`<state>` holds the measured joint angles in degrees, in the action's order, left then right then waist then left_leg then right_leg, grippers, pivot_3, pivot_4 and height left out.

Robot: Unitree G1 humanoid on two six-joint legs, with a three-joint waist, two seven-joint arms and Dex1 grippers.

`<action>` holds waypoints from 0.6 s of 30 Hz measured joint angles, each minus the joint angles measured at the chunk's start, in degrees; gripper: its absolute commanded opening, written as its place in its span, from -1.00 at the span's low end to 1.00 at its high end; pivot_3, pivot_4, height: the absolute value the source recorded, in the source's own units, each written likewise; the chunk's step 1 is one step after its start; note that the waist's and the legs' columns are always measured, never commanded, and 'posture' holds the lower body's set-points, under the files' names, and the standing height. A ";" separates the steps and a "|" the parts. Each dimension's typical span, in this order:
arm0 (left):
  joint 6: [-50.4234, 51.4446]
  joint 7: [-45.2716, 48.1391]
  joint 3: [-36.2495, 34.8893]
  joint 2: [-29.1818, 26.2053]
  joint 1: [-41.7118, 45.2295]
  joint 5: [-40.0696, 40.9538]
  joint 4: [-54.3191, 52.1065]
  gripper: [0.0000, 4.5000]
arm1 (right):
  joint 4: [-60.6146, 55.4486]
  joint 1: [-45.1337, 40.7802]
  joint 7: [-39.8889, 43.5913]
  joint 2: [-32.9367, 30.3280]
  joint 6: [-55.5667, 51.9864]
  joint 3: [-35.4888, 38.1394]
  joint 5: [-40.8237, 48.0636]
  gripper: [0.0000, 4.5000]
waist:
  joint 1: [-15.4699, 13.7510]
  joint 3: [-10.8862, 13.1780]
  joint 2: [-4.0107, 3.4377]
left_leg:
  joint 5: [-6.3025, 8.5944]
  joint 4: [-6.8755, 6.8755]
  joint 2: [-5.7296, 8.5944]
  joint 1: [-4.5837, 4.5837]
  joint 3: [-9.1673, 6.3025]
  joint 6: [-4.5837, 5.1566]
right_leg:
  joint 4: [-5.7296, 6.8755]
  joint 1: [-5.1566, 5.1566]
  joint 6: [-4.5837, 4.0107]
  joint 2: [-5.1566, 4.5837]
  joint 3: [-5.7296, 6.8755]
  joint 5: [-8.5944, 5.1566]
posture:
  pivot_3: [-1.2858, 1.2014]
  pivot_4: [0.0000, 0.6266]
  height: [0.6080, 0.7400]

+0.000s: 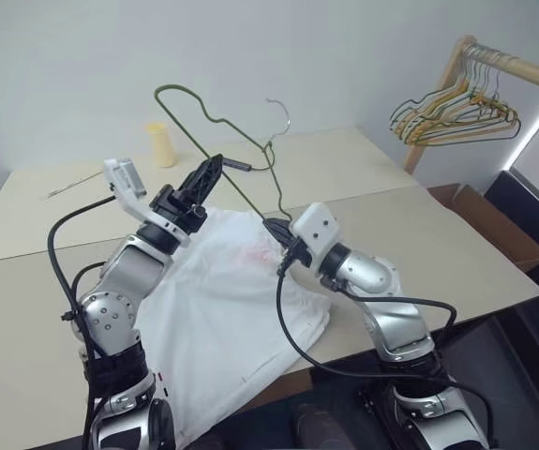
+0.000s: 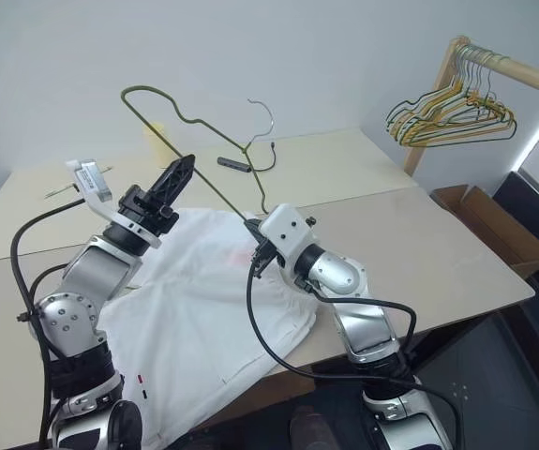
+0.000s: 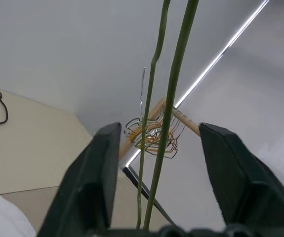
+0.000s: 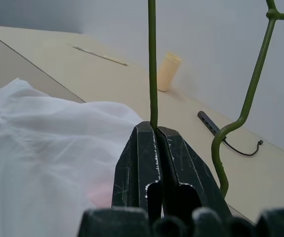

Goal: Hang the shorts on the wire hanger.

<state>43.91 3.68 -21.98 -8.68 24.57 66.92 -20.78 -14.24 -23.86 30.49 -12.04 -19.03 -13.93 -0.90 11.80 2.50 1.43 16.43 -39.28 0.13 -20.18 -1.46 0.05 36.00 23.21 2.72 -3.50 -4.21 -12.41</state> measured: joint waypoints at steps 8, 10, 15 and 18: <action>-1.98 1.12 1.62 -1.94 -0.44 -0.36 -0.78 -0.98 | -0.43 0.42 1.58 -0.94 2.62 -1.00 0.57 -1.00 | 0.04 0.00 0.00 | 0.00 0.00 -0.01 0.01 -0.01 0.00 | -0.03 -0.03 0.00 0.03 0.01 0.00 | -0.09 -1.00 1.00; -2.70 1.69 2.04 -2.10 -0.54 -0.52 -0.80 -0.98 | -0.43 0.45 1.58 -1.01 2.63 -1.00 0.70 -1.00 | -0.01 0.00 0.00 | 0.00 0.00 0.00 0.01 -0.01 0.00 | -0.04 -0.03 0.00 0.03 0.01 0.00 | -0.09 -1.00 1.00; -5.18 4.14 5.96 -4.74 -1.04 -6.58 -1.15 -1.00 | -0.41 0.64 1.71 -1.85 2.76 -1.25 0.98 -0.64 | -0.02 0.00 0.00 | 0.00 0.00 0.01 0.01 -0.01 0.00 | -0.07 -0.05 -0.01 0.04 0.02 0.00 | -0.09 -1.00 1.00; -6.72 8.20 9.86 -7.60 -3.02 -12.56 -1.01 -1.00 | -0.59 0.64 2.07 -2.43 4.97 -1.76 0.95 -0.19 | 0.11 0.00 -0.01 | 0.00 0.00 0.00 0.01 -0.01 0.00 | -0.08 -0.03 -0.01 0.06 0.01 0.00 | -0.09 -1.00 1.00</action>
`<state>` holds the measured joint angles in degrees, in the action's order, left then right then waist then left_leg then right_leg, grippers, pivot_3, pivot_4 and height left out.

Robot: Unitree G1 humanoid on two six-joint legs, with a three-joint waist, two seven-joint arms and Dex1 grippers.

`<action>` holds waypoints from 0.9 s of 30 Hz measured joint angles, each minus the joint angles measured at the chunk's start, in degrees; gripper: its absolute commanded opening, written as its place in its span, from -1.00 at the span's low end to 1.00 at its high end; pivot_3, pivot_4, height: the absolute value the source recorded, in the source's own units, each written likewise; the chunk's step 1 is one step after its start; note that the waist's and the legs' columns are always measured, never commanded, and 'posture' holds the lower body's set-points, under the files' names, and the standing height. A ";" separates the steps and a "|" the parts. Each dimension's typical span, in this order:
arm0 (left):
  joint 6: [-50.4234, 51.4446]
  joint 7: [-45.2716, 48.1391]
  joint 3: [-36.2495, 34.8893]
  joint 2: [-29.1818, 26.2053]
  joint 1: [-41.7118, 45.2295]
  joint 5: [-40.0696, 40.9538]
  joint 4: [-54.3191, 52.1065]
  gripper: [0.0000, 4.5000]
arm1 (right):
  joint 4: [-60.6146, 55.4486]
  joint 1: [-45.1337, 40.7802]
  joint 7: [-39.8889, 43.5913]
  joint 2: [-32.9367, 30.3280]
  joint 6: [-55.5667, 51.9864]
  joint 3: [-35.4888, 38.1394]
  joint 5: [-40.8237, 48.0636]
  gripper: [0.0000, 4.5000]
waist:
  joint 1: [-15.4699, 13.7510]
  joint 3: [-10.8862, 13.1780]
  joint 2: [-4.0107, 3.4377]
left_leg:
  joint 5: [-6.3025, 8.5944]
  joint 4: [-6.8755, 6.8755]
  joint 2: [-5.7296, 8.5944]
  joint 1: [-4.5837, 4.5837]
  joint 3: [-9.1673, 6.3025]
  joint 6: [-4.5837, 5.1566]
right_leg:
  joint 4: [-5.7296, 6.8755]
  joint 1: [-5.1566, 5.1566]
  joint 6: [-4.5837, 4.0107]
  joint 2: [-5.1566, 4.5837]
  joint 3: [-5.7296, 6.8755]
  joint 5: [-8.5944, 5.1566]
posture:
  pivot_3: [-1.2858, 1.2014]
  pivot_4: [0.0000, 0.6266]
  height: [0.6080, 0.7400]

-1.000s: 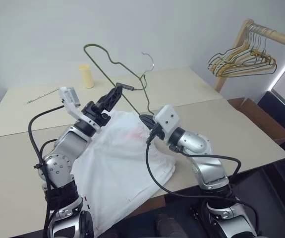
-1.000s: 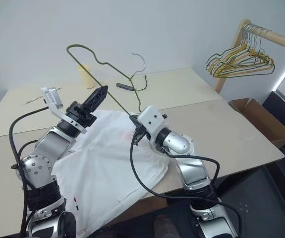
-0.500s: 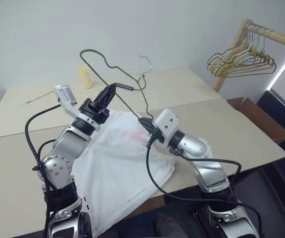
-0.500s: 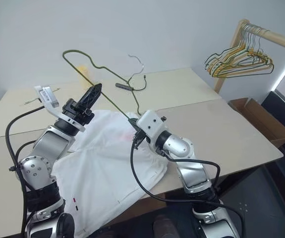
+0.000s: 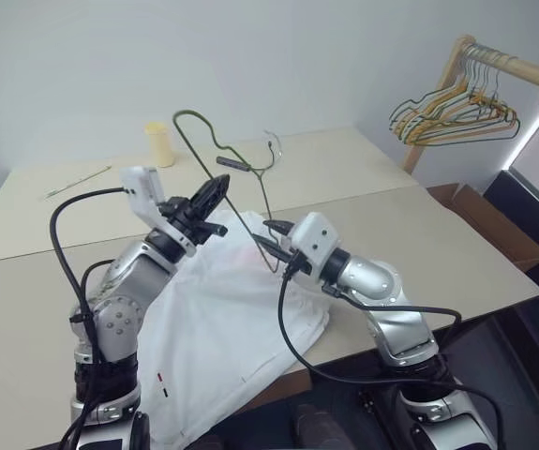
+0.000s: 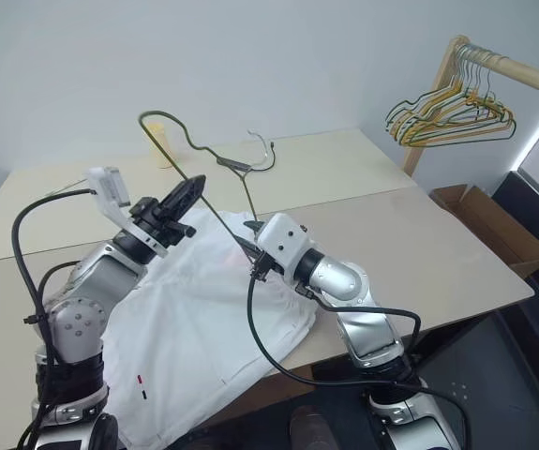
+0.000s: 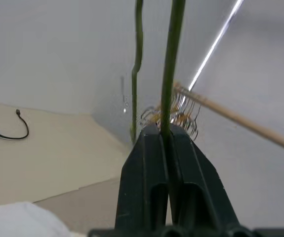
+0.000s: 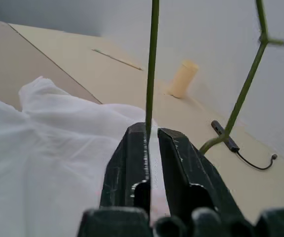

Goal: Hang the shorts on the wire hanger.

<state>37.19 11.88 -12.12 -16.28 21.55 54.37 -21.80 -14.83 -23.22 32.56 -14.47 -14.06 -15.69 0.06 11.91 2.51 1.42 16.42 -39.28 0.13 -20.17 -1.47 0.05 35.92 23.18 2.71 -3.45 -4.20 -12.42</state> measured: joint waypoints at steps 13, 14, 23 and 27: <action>2.45 33.95 -16.64 -21.71 -0.23 17.98 7.80 -1.00 | -4.69 -6.45 30.37 -23.30 -25.58 14.42 38.54 0.05 | -0.22 0.07 -0.02 | 0.01 0.03 -0.15 0.05 -0.03 0.05 | -0.05 -0.06 0.31 0.07 0.22 -0.40 | -0.08 -1.00 1.00; 3.83 37.07 -18.06 -23.56 0.26 20.49 9.66 -1.00 | -3.15 -6.90 32.96 -24.49 -26.46 13.40 39.04 0.05 | -0.20 0.07 -0.02 | 0.01 0.03 -0.15 0.04 -0.01 0.05 | -0.04 -0.04 0.32 0.08 0.22 -0.41 | -0.08 -1.00 1.00; 6.94 47.95 -20.19 -26.30 2.75 24.87 13.65 -1.00 | 10.68 -14.16 38.10 -17.64 -26.82 6.08 36.92 0.31 | -0.41 0.07 -0.02 | 0.01 0.03 -0.15 0.02 -0.04 0.04 | 0.00 0.00 0.11 0.05 0.16 -0.28 | -0.07 -1.00 1.00; 6.92 47.83 -19.78 -24.50 2.83 24.89 13.60 -1.00 | 14.21 -14.23 39.14 -15.60 -24.75 3.81 34.83 0.93 | -1.18 0.07 -0.02 | 0.01 0.02 -0.10 -0.06 -0.05 0.04 | 0.00 0.12 -0.08 -0.04 0.16 -0.15 | -0.07 -1.00 1.00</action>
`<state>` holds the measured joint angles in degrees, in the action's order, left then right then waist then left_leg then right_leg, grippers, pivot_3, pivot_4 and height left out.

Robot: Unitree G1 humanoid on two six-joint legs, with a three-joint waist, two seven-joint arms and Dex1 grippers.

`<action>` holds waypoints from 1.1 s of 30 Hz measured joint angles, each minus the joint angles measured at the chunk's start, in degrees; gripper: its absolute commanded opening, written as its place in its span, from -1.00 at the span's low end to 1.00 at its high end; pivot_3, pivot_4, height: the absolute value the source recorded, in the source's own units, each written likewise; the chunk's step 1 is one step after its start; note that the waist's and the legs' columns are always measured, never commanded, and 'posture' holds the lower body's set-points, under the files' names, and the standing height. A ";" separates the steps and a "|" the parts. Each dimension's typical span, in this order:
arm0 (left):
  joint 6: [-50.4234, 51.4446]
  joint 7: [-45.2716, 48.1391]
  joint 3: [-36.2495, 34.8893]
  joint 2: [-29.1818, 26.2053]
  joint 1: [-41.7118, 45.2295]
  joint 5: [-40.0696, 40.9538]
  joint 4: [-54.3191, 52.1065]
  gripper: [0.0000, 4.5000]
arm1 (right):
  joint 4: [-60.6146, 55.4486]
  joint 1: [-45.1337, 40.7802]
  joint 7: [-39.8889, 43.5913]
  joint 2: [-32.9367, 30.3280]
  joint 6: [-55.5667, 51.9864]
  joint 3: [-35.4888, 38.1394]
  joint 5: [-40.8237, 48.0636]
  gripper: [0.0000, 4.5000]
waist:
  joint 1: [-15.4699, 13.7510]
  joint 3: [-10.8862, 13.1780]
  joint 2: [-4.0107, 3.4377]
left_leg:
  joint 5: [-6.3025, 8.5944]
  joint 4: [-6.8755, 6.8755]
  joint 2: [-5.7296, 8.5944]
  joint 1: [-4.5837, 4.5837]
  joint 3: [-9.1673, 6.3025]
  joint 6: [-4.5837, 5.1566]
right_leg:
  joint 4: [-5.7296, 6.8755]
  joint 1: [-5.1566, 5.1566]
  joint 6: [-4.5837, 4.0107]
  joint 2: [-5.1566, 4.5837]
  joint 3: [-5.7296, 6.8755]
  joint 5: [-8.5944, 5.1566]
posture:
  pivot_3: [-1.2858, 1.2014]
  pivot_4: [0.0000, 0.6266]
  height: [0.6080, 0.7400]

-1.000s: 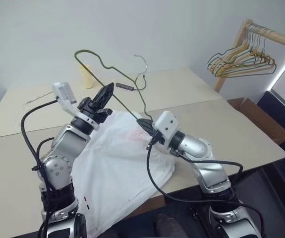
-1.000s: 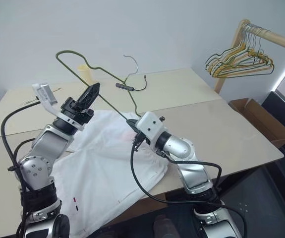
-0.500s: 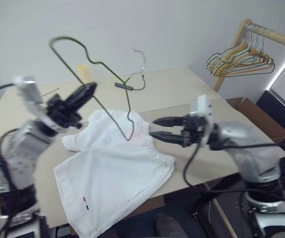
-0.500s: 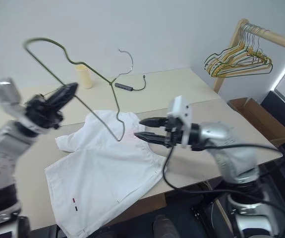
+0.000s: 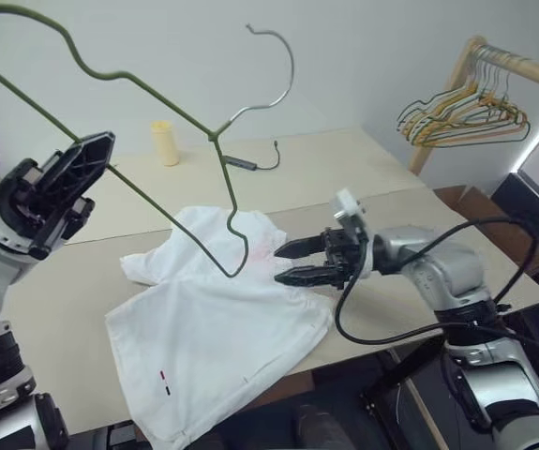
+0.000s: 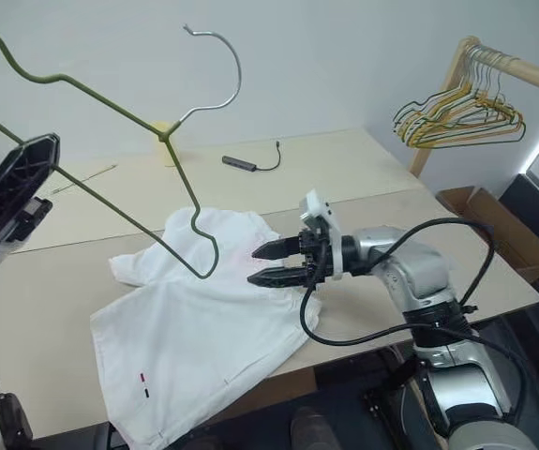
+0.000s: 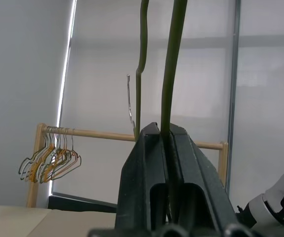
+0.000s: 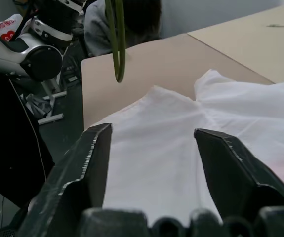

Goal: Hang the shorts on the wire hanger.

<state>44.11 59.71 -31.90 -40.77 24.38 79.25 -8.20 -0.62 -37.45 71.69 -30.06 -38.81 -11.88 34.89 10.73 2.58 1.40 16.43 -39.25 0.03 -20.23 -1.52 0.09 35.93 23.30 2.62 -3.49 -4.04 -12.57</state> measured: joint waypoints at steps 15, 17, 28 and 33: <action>-0.01 -1.42 1.49 2.62 1.61 2.03 -1.10 -1.00 | -3.76 -4.97 -3.17 5.04 -11.42 1.20 7.04 0.99 | -0.49 0.00 0.00 | -0.01 0.00 -0.03 0.05 -0.02 -0.02 | 0.13 0.01 -0.04 0.05 0.01 0.03 | -0.08 -1.00 1.00; -0.02 -1.39 1.72 2.74 1.62 1.92 -1.19 -1.00 | -3.85 -5.67 -3.55 5.12 -12.47 1.20 7.39 0.99 | -0.45 0.00 0.00 | -0.01 0.00 0.00 0.03 -0.02 -0.02 | 0.10 0.01 -0.04 0.01 0.00 0.03 | -0.09 -1.00 1.00; -1.89 -0.90 3.46 4.30 2.00 -0.25 -2.32 -1.00 | -5.98 -7.24 -8.52 6.69 -15.87 0.99 8.06 0.74 | -0.30 0.00 0.00 | -0.01 0.00 -0.02 0.04 -0.01 -0.02 | 0.11 0.02 -0.04 0.04 0.00 0.02 | -0.09 -1.00 1.00; -2.70 -0.87 3.56 4.47 2.09 -0.62 -2.32 -1.00 | -6.13 -7.22 -9.70 6.78 -16.05 -0.65 6.87 -0.06 | -0.27 0.00 0.00 | -0.01 0.00 -0.02 0.03 -0.01 -0.02 | 0.10 0.02 -0.03 0.04 0.00 0.02 | -0.09 -1.00 1.00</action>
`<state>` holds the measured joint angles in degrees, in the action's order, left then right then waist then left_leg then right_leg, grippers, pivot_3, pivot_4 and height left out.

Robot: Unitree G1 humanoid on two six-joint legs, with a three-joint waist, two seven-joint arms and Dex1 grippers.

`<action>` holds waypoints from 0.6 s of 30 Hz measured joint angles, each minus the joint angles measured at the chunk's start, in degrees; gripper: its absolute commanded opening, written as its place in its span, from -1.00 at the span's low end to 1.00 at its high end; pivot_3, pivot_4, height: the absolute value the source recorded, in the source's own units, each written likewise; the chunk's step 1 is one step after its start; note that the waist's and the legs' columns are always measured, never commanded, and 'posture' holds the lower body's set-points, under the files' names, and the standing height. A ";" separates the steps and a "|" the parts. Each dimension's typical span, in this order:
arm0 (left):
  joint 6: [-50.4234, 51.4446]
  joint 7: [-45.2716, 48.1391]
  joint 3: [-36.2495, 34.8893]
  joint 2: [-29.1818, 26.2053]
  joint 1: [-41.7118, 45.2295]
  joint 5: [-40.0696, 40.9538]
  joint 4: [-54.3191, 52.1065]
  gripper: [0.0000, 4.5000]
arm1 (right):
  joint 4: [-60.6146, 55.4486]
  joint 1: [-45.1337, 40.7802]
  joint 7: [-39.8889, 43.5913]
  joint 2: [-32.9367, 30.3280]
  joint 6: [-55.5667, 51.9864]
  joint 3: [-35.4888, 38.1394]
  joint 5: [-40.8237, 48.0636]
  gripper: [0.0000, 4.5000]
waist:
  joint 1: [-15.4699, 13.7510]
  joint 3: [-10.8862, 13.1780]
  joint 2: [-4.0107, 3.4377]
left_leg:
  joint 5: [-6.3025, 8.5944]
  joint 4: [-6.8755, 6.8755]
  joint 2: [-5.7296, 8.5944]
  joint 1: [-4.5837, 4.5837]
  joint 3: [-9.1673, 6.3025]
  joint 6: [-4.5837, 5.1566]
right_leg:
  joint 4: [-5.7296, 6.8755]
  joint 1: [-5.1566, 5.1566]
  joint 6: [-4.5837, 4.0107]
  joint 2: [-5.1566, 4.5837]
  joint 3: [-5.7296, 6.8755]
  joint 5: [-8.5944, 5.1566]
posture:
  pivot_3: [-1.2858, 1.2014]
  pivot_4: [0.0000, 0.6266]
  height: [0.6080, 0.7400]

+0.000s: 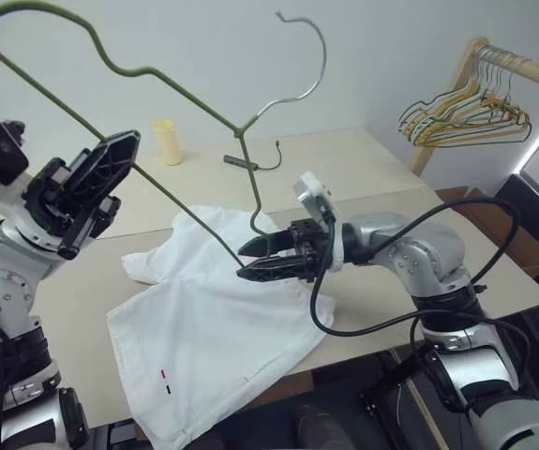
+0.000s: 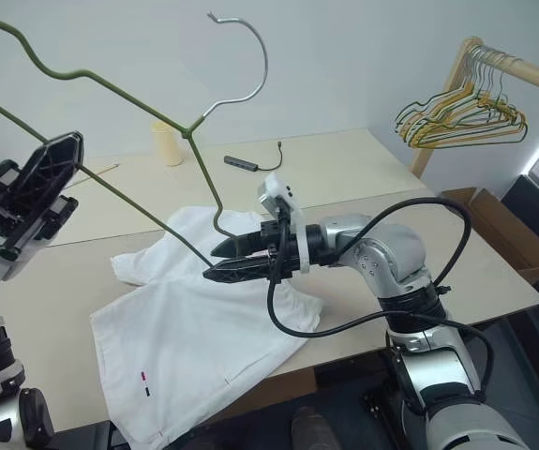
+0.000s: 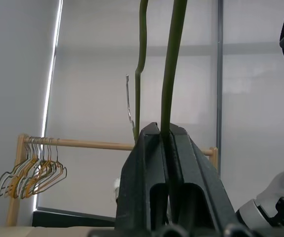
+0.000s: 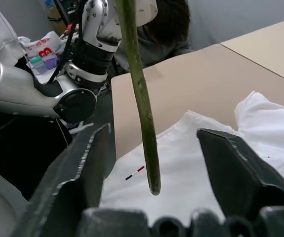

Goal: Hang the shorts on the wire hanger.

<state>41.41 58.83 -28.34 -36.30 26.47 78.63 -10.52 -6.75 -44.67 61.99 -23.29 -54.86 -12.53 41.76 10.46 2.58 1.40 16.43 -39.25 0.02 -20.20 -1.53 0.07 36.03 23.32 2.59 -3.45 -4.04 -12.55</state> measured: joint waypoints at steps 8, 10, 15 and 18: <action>-1.38 -0.25 -0.06 0.23 0.22 -0.53 0.19 -1.00 | -1.37 0.25 0.16 0.27 0.00 -0.55 0.03 -0.99 | -0.01 0.00 0.00 | 0.00 0.00 -0.01 0.00 0.00 0.00 | -0.01 0.00 0.01 0.01 0.01 0.00 | -0.09 -1.00 1.00; -1.45 -0.15 -0.03 0.23 0.22 -0.77 0.18 -1.00 | -1.34 0.30 0.01 0.25 0.00 -0.54 0.02 -0.99 | 0.01 0.00 0.00 | 0.00 0.00 0.00 0.00 0.00 0.00 | -0.01 0.00 0.01 0.00 0.00 0.00 | -0.09 -1.00 1.00; -2.99 -0.10 0.12 0.39 -0.46 -3.38 0.09 -0.53 | -1.29 0.72 -0.59 0.26 -0.07 -0.37 0.07 -1.00 | 0.00 0.00 0.00 | 0.00 0.00 0.00 0.00 0.00 0.00 | -0.01 0.00 0.01 0.00 0.00 0.00 | -0.09 -1.00 1.00; -4.31 0.29 2.68 0.12 -3.23 -9.03 -0.07 -0.05 | -1.01 1.40 -2.06 0.24 -0.86 1.44 0.76 -1.00 | 0.00 0.00 0.00 | 0.00 0.00 0.02 -0.01 0.01 0.00 | -0.02 0.00 0.00 0.00 -0.01 0.00 | -0.10 -1.00 1.00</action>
<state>37.10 59.12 -25.67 -36.19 23.24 69.60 -10.59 -7.76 -43.26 59.92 -23.05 -55.72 -11.09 42.52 10.46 2.58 1.39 16.43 -39.25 0.04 -20.21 -1.52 0.07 36.01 23.32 2.59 -3.45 -4.04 -12.55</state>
